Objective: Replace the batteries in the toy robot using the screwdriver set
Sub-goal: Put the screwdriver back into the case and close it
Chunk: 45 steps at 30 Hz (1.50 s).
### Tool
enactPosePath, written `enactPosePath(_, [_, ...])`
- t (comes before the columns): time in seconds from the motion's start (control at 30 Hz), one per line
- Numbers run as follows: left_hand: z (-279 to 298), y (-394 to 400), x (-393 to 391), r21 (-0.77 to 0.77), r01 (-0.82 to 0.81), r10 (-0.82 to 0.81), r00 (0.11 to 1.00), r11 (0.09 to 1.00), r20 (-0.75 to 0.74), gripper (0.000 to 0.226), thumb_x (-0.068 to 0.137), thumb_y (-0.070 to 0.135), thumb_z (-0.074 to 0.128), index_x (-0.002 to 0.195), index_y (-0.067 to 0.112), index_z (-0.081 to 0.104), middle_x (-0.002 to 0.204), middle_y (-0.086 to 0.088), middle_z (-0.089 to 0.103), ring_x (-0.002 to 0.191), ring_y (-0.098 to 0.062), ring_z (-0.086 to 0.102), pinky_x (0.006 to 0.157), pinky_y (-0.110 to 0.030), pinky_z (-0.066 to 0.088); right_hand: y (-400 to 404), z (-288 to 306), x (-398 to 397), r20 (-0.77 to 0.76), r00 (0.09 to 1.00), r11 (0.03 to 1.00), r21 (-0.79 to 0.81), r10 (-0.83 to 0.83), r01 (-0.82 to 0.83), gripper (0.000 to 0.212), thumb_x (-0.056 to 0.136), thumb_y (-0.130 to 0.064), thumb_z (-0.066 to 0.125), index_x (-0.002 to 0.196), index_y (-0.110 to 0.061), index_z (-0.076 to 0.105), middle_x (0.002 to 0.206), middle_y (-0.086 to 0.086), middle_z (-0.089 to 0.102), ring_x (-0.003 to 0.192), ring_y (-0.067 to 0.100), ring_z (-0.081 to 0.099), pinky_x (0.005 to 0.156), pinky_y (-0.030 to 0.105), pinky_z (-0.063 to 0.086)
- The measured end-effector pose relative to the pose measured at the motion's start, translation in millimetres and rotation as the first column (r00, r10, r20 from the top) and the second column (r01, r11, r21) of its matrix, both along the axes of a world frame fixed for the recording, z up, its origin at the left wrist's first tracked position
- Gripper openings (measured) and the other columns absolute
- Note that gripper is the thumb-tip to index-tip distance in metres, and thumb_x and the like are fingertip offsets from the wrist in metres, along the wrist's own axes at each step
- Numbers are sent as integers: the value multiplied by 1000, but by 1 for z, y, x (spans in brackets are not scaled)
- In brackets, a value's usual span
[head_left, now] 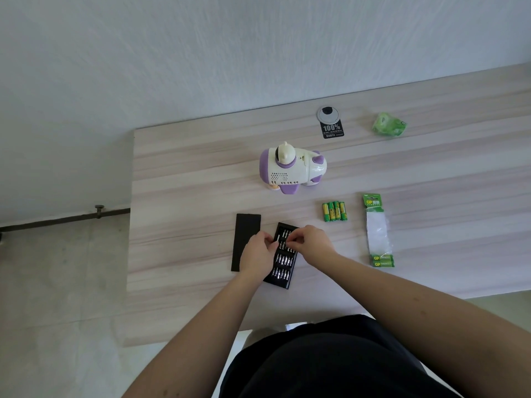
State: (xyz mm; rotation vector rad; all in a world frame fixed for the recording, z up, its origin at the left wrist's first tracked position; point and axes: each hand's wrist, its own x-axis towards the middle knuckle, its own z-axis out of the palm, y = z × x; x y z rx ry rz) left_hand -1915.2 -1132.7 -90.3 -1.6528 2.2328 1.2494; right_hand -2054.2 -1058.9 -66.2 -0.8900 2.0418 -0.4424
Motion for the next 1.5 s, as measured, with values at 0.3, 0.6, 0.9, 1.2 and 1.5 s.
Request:
enactPosePath(0.3, [1,4,1,29,-7,8,1000,1000,-25,41,84,35,73,117,17,56,107,0,57,90,-14,58,79,-30,49,-4,-1,0,-35,999,999,20,42,-41,12,87,-26,68,95,-21,74,79,-9,56,79,12,57,67,24,44])
enactPosePath(0.6, [2,3,-5,26,-26,25,999,999,24,40,82,36,74,113,18,55,105,0,56,85,-16,58,72,-31,49,-5,-3,-1,7,1000,1000,12,0,0,9,86,-23,70,93,-21,74,79,-8,62,77,10,58,61,20,42])
enactPosePath(0.9, [5,-3,-12,77,5,-10,998,997,69,41,79,36,76,109,22,51,103,-4,58,81,-17,59,61,-28,42,-4,-6,-1,39,999,999,0,-36,36,8,86,-21,70,93,-22,73,77,-11,60,75,8,56,58,16,39])
enactPosePath(1.2, [7,-5,-16,115,7,-19,995,993,101,43,78,33,78,109,23,50,109,-2,57,85,-16,61,63,-28,47,-2,-8,3,67,985,986,-20,-161,163,13,84,-27,72,93,-20,65,70,-7,54,64,7,50,54,20,38])
enactPosePath(1.5, [5,-4,-11,75,53,-60,994,996,89,49,74,36,81,110,22,51,106,-2,59,87,-17,61,69,-33,50,-1,-6,6,17,995,995,-6,-98,98,19,81,-21,74,94,-15,61,74,-4,51,66,12,49,50,22,33])
